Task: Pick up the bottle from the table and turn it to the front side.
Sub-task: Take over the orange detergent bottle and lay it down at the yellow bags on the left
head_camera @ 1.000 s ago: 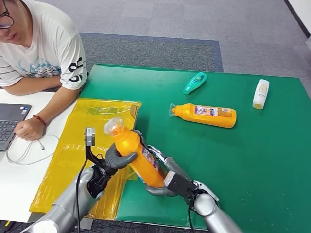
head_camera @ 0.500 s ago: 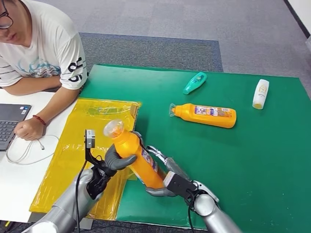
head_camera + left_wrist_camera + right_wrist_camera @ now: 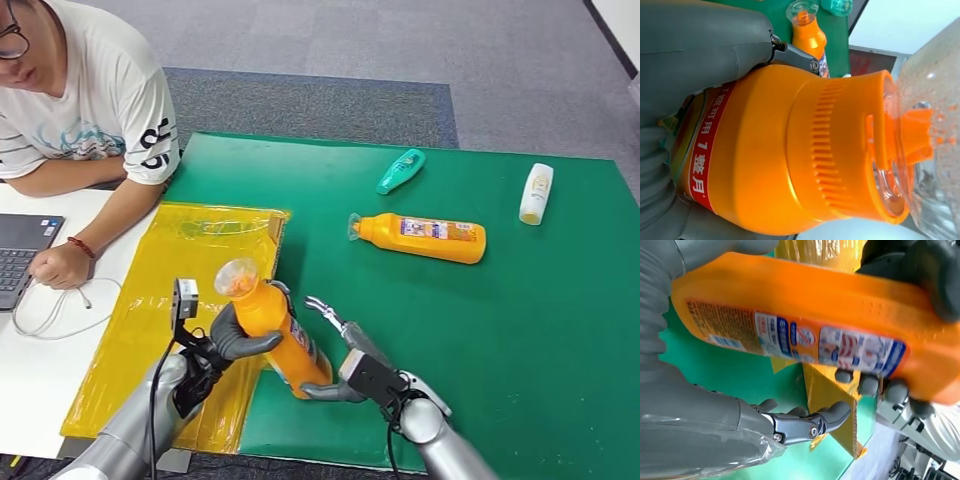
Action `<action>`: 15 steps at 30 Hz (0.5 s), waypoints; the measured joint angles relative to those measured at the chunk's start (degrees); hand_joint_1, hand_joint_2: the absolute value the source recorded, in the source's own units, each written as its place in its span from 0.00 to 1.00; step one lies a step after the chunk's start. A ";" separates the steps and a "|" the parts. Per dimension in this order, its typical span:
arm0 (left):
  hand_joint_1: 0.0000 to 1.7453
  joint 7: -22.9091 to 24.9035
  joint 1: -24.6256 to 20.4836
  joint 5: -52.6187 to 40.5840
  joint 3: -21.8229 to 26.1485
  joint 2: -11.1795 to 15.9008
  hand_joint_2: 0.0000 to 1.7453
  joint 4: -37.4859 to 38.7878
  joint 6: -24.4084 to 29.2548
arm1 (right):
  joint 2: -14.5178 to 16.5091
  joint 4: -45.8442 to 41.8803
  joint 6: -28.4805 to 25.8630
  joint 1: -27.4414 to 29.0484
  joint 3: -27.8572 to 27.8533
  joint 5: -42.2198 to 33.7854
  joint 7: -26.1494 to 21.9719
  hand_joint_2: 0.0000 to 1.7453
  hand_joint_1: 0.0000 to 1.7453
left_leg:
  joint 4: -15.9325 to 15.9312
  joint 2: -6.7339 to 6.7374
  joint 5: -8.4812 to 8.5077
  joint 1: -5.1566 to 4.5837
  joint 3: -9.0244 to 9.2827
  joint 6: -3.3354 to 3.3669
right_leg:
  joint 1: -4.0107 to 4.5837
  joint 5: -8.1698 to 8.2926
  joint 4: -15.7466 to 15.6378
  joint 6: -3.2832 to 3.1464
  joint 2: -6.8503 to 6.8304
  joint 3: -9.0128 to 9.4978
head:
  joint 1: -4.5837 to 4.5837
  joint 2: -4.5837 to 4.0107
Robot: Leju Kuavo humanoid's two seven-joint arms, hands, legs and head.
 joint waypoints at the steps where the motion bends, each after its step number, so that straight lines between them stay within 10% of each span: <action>1: 0.97 -0.58 0.01 -1.77 -0.14 0.13 1.00 -0.37 1.04 | 0.00 0.01 0.14 -0.01 -0.30 -0.59 0.01 1.00 0.00 | 0.00 0.00 0.01 0.00 0.00 0.00 | 0.00 0.00 0.00 0.00 0.00 0.00 | 0.00 0.00; 15: 0.91 1.11 -2.25 -25.85 -7.40 3.32 1.00 -10.05 17.37 | -0.83 0.03 5.66 -0.10 -9.81 -11.38 0.16 1.00 0.00 | 0.00 0.00 0.15 0.00 0.03 -0.04 | 0.00 0.14 0.00 -0.04 0.00 0.01 | -0.01 0.01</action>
